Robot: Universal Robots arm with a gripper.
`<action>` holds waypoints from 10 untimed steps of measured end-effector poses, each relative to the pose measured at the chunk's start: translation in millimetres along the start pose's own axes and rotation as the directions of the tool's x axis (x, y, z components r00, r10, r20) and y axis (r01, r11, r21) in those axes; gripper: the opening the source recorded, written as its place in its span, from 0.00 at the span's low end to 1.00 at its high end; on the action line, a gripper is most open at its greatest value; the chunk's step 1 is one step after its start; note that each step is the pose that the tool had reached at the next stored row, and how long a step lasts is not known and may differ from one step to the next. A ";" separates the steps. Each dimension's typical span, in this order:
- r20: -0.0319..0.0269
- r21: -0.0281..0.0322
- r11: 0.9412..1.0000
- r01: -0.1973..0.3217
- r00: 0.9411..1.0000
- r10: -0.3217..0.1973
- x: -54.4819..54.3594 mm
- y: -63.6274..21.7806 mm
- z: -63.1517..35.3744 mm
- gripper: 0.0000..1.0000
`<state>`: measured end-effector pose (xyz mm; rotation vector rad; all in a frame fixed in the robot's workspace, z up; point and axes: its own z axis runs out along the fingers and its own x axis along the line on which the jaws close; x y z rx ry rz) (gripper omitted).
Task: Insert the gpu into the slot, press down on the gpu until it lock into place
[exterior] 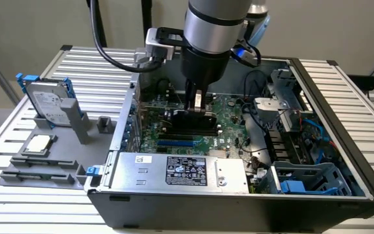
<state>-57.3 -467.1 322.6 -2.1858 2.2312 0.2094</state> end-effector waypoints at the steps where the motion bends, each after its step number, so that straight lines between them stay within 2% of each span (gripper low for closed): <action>1: 0.001 0.000 1.000 0.000 1.000 0.000 0.2 0.1 1.8 0.26; 10: 0.009 0.000 1.000 0.001 1.000 -0.001 2.3 -0.2 18.1 0.26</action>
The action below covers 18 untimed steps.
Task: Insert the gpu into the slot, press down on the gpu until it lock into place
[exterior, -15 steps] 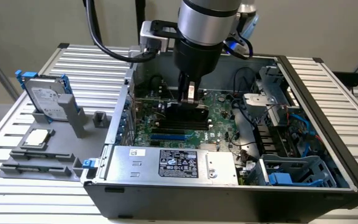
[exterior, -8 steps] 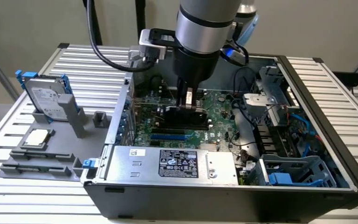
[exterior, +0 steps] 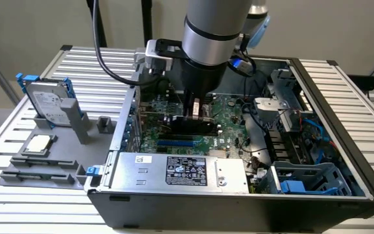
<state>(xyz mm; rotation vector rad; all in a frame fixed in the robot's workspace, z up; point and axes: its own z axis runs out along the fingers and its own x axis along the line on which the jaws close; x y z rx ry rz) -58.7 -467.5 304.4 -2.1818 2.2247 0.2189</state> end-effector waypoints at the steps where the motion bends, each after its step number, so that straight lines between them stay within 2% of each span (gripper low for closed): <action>1: 0.001 0.000 1.000 0.000 1.000 0.000 0.2 0.2 2.0 0.26; 5: 0.002 0.000 1.000 0.000 1.000 0.000 1.1 1.7 9.2 0.26; 12: 0.009 0.000 1.000 0.001 1.000 -0.001 2.5 1.5 21.5 0.26; 18: 0.012 0.002 1.000 -0.016 1.000 0.016 2.6 2.0 25.2 0.26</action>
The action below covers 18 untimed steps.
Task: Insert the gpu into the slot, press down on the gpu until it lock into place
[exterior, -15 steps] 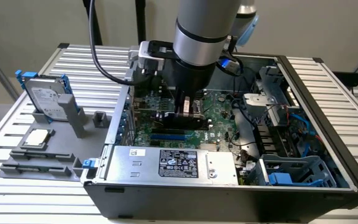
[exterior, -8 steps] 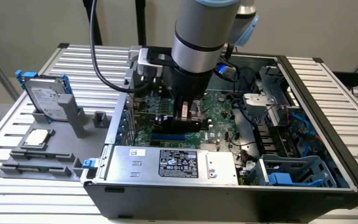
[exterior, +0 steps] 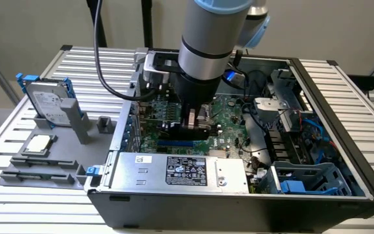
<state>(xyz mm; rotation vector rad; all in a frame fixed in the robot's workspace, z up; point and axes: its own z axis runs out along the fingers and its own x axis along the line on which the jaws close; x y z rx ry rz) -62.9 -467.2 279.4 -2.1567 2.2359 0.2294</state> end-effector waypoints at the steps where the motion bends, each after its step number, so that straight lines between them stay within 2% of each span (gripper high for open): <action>1: 0.000 0.000 1.000 -0.003 1.000 0.003 0.0 0.1 0.3 0.26; 18: 0.002 0.002 1.000 -0.015 1.000 0.015 0.8 2.9 6.0 0.26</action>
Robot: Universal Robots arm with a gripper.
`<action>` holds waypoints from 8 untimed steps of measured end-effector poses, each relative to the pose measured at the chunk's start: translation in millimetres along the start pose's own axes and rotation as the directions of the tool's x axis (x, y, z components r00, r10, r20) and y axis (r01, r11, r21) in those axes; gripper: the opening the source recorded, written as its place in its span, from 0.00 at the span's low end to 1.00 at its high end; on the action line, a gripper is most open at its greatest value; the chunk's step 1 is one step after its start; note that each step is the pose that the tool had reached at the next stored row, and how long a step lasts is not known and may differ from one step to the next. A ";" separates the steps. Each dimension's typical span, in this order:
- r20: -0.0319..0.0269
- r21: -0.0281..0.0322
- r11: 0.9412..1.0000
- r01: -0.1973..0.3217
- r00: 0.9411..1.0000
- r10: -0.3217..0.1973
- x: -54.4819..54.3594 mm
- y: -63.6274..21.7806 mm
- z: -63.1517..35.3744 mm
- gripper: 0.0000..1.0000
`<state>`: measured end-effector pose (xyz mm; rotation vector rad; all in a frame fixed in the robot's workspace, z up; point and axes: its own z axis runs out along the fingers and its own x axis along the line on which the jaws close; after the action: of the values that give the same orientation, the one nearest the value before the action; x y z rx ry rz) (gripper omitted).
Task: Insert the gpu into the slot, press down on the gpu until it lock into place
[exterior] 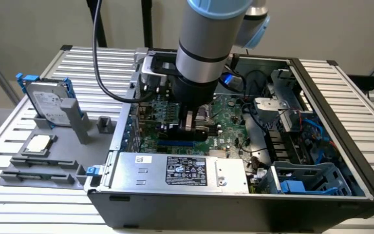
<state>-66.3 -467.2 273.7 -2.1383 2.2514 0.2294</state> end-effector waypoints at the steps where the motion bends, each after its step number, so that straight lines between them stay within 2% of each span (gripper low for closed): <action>1: 0.000 0.000 1.000 -0.005 1.000 0.005 0.0 0.0 0.3 0.26; 8: 0.001 0.001 1.000 -0.019 1.000 0.019 0.2 -0.1 1.3 0.26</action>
<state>-66.3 -467.2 272.3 -2.1158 2.2718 0.2297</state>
